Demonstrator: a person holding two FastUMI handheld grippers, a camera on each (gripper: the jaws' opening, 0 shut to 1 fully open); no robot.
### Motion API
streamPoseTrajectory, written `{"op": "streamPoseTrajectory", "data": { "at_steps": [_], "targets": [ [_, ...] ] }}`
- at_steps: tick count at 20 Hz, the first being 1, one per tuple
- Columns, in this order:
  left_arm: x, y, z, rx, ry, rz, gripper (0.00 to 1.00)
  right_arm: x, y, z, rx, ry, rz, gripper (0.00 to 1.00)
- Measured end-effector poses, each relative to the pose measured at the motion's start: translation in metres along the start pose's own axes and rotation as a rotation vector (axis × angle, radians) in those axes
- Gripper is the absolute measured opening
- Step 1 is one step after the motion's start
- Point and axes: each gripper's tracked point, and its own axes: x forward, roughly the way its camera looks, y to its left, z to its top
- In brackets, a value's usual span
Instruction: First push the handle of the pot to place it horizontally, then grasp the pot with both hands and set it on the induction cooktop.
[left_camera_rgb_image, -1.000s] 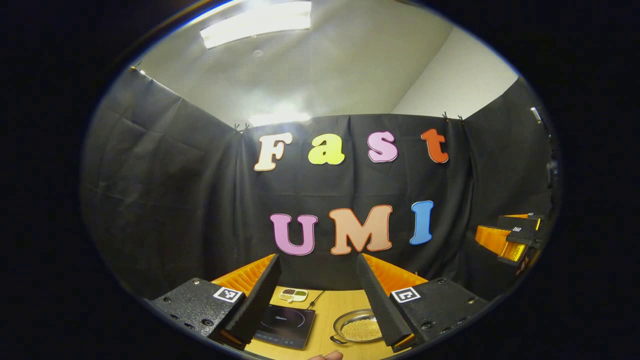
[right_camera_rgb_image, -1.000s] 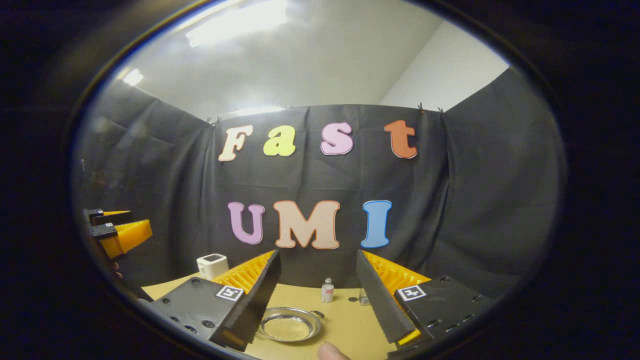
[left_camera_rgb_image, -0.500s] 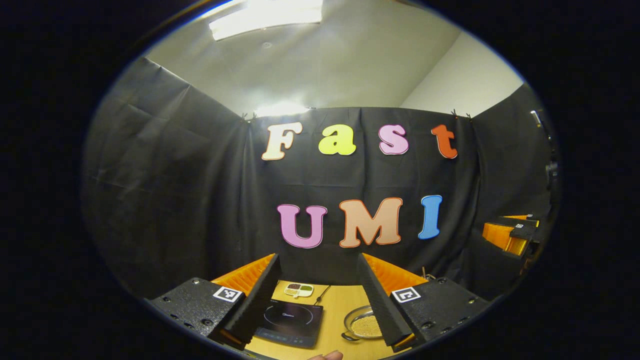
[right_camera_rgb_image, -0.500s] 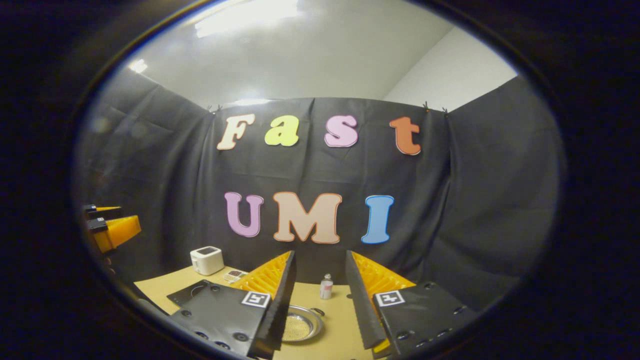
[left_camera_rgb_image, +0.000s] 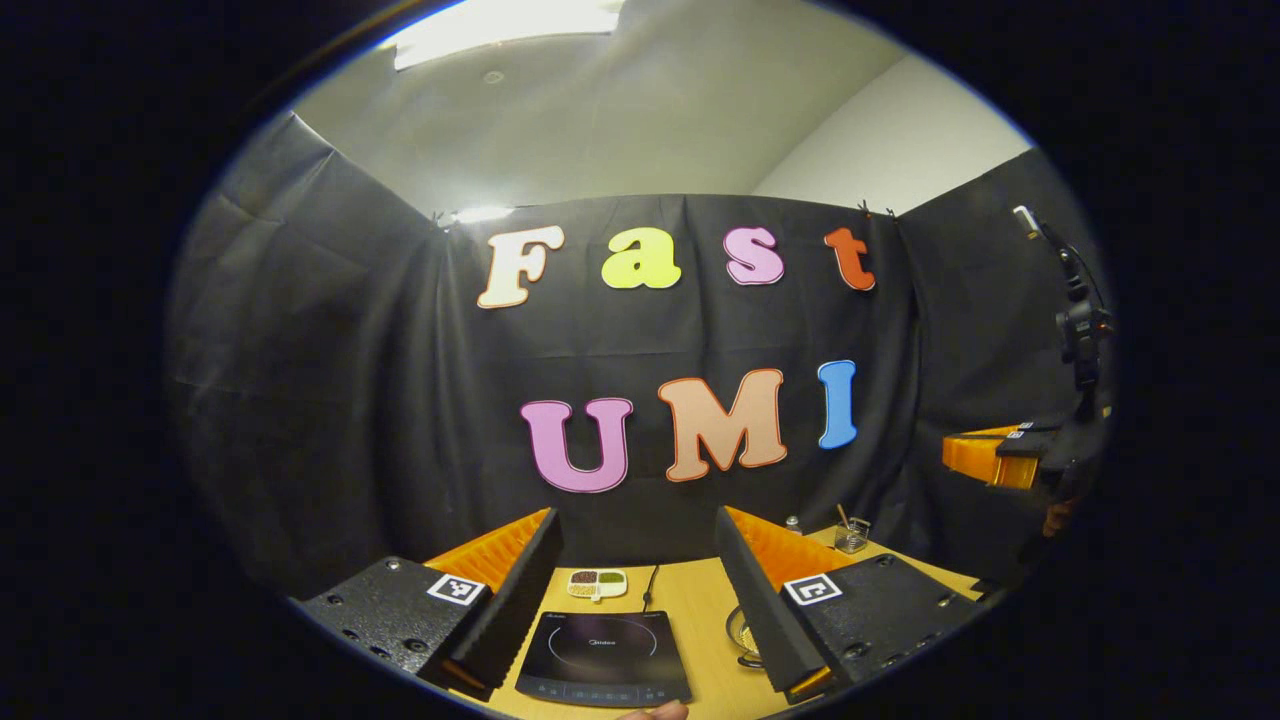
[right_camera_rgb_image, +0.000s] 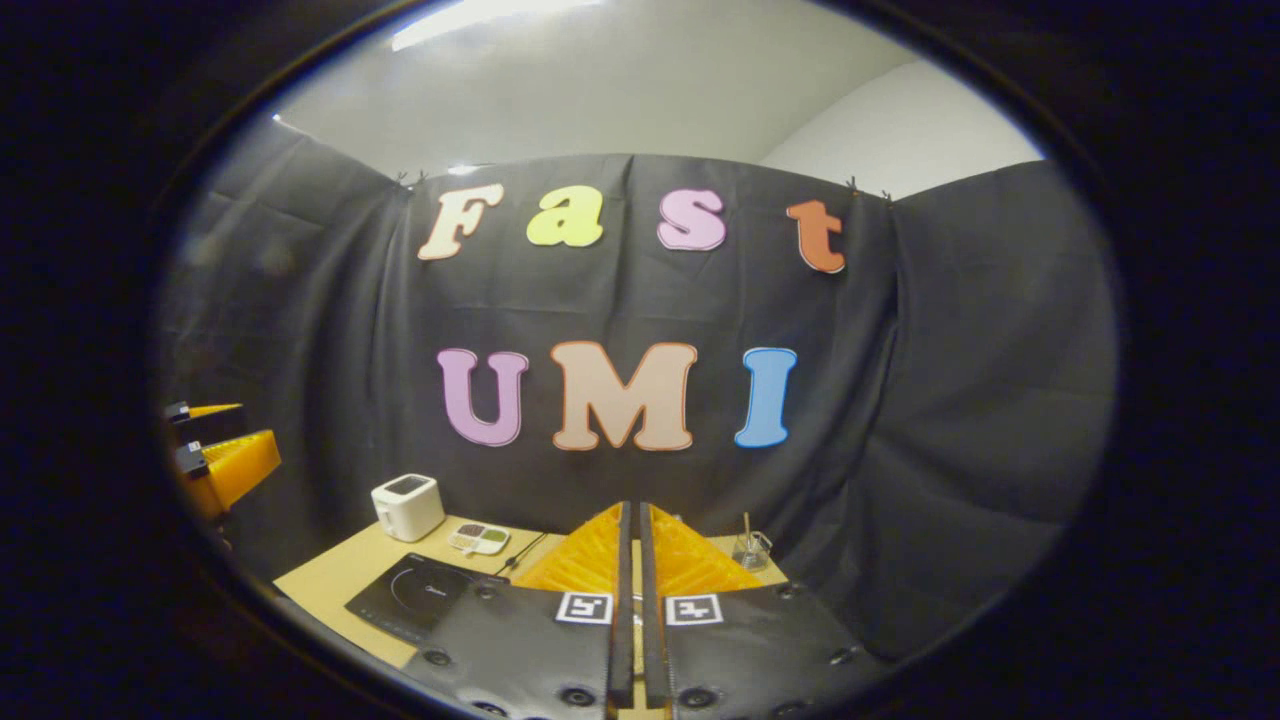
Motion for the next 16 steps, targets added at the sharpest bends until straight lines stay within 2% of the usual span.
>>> {"op": "streamPoseTrajectory", "data": {
  "at_steps": [1,2,3,4,5,8,9,10,11,12,14,15,16],
  "targets": [
    [0.003,0.003,-0.001,0.001,-0.002,-0.007,0.93,0.003,0.008,-0.006,0.008,0.012,0.011,0.13],
    [0.006,0.006,-0.004,0.001,0.002,-0.01,0.93,0.001,0.013,-0.014,0.007,0.044,0.008,0.11],
    [0.01,0.008,-0.008,-0.006,0.003,-0.011,0.93,0.005,0.016,-0.027,0.008,0.072,0.019,0.04],
    [0.013,0.009,-0.01,-0.014,0.006,-0.009,0.88,0.009,0.023,-0.037,0.02,0.106,0.042,0.03],
    [0.017,0.007,-0.018,-0.023,0.015,-0.01,0.93,0.014,0.024,-0.051,0.029,0.145,0.048,0.05],
    [0.032,0.004,-0.03,-0.04,0.04,-0.01,0.93,0.031,0.021,-0.077,0.072,0.206,0.069,0.01],
    [0.037,0.003,-0.034,-0.041,0.042,-0.008,0.93,0.036,0.016,-0.087,0.08,0.222,0.06,0.04],
    [0.042,0.002,-0.036,-0.041,0.042,-0.006,0.89,0.041,0.014,-0.095,0.097,0.24,0.062,0.07],
    [0.047,0.002,-0.038,-0.04,0.042,0.0,0.93,0.043,0.015,-0.109,0.115,0.268,0.075,0.02],
    [0.052,0.002,-0.041,-0.041,0.048,0.008,0.89,0.046,0.014,-0.12,0.129,0.293,0.085,0.0],
    [0.062,0.0,-0.05,-0.045,0.056,0.018,0.89,0.051,0.014,-0.139,0.171,0.33,0.109,0.0],
    [0.068,0.001,-0.052,-0.042,0.061,0.027,0.93,0.054,0.013,-0.156,0.194,0.368,0.111,0.02],
    [0.071,0.004,-0.059,-0.034,0.078,0.038,0.93,0.055,0.015,-0.169,0.229,0.399,0.117,0.0]
  ]
}}
